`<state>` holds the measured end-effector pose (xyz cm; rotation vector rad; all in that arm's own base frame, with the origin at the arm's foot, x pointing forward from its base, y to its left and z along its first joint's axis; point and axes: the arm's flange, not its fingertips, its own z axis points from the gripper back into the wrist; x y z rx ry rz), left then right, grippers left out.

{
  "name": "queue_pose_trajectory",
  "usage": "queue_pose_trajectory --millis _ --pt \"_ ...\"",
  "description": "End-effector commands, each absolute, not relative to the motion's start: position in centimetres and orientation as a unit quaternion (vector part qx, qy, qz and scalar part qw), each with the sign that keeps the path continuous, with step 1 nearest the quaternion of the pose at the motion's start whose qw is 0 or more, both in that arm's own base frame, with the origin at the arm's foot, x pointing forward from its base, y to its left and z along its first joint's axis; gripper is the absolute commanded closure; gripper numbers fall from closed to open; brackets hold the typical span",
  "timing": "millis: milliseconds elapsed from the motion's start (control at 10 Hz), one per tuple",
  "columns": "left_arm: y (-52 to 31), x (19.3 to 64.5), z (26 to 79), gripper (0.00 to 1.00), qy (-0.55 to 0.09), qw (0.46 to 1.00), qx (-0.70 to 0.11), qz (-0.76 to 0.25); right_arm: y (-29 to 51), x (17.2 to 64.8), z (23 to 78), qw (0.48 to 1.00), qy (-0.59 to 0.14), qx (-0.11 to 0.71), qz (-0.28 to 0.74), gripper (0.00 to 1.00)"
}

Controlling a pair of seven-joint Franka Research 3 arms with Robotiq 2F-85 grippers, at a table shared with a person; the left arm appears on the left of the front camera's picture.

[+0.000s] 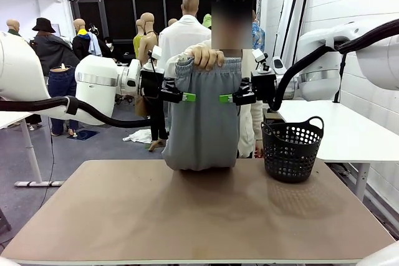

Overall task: Fold the training pants.
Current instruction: Grab both ends of the Training pants handed by a person.

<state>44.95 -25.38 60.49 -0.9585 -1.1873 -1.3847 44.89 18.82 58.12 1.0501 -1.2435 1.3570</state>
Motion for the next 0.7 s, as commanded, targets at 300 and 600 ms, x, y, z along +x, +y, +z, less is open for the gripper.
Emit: queue_pose_trajectory --millis 300,600 --pt "-25.92 45.56 60.37 0.0 -0.507 0.494 -0.423 -0.566 19.9 45.92 58.74 0.49 -0.527 0.452 0.528 0.0" --pt "-25.93 45.63 60.54 0.38 -0.528 0.483 -0.427 -0.553 19.88 46.04 58.86 0.498 -0.518 0.463 0.519 0.38"
